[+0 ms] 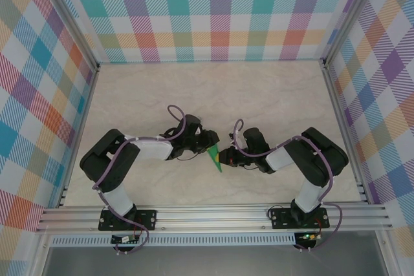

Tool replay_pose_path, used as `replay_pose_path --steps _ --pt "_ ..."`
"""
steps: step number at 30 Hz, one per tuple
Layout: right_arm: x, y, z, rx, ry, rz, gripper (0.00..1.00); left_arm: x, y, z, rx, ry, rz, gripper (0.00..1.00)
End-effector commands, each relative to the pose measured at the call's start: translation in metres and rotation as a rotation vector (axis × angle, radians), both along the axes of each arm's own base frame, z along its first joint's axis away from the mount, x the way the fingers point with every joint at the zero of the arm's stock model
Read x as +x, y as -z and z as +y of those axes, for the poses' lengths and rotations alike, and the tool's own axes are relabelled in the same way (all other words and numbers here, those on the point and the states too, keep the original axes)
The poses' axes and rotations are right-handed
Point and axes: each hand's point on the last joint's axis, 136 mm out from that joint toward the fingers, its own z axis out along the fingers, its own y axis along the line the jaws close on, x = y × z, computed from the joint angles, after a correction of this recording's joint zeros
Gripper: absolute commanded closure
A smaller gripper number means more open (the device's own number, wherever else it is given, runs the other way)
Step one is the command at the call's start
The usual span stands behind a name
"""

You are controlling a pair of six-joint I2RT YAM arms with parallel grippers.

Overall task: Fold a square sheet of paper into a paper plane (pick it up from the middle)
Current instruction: Fold the wing for the fifth time at the center of the table.

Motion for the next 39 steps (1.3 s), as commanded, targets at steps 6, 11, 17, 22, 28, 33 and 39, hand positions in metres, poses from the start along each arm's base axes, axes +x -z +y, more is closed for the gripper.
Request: replay_pose_path --steps 6,11,17,22,28,33,39 --pt "-0.002 0.002 -0.008 -0.045 0.012 0.000 0.80 0.006 0.000 -0.008 -0.012 0.023 -0.022 0.67" --pt "-0.004 0.001 -0.012 -0.093 -0.014 -0.024 0.73 0.008 -0.004 -0.012 -0.025 0.026 -0.028 0.67" --pt "-0.005 -0.003 -0.010 -0.111 -0.055 -0.056 0.66 0.009 -0.003 -0.015 -0.028 0.032 -0.023 0.67" --pt "-0.004 -0.004 -0.008 -0.133 -0.061 -0.065 0.67 0.008 -0.001 -0.015 -0.029 0.032 -0.020 0.67" --pt "0.000 0.006 -0.013 -0.186 -0.035 -0.048 0.75 0.008 -0.002 -0.016 -0.029 0.034 -0.020 0.68" --pt "-0.001 0.009 -0.014 -0.189 -0.019 -0.028 0.84 0.009 -0.009 -0.018 -0.041 0.043 -0.035 0.67" --pt "-0.003 0.011 -0.011 -0.164 -0.005 0.022 0.91 0.009 -0.030 -0.015 -0.035 0.048 -0.077 0.65"
